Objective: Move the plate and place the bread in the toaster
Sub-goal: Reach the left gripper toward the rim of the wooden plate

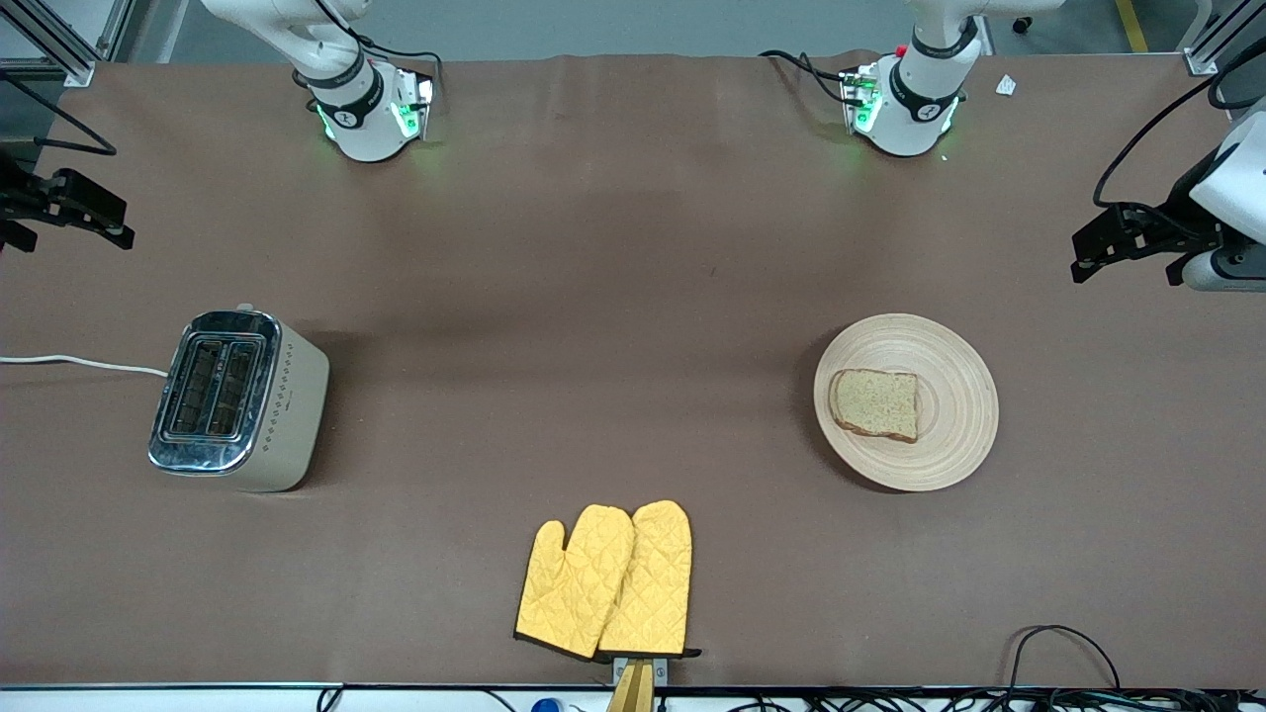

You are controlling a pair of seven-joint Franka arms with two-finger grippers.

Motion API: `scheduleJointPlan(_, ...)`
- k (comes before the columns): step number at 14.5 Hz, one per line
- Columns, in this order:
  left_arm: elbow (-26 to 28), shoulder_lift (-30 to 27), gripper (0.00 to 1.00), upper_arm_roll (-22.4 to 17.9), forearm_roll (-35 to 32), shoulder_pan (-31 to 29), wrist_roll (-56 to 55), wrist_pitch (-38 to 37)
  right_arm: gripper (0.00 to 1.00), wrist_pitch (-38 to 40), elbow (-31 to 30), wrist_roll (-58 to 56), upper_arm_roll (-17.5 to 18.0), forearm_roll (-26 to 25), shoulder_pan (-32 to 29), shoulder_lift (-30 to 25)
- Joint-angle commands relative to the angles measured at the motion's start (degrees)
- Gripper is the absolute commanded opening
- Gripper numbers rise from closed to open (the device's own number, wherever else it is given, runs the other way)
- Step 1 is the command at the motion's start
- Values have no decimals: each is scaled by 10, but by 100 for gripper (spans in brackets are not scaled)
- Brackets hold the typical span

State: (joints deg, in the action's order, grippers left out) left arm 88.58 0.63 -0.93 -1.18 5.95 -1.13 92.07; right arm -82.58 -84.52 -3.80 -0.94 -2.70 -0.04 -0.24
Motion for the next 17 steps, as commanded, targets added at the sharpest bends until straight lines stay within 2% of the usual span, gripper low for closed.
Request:
scheduleJointPlan(1,-20,9,100,3,-9,-2,-7,-11,100,2,6,1,0,-7,-1,1)
scheduleJointPlan(10,-13,25,100,1,-2,-18,2,-12,100,2,6,2,0,-7,-1,3)
scheduleJointPlan(12,-10,35,100,2,7,-51,6,-16,100,1,6,2,1,-6,-1,3)
scheduleJointPlan(17,-2,138,100,2,175,-174,156,-19,100,2,6,2,1,-5,-1,3)
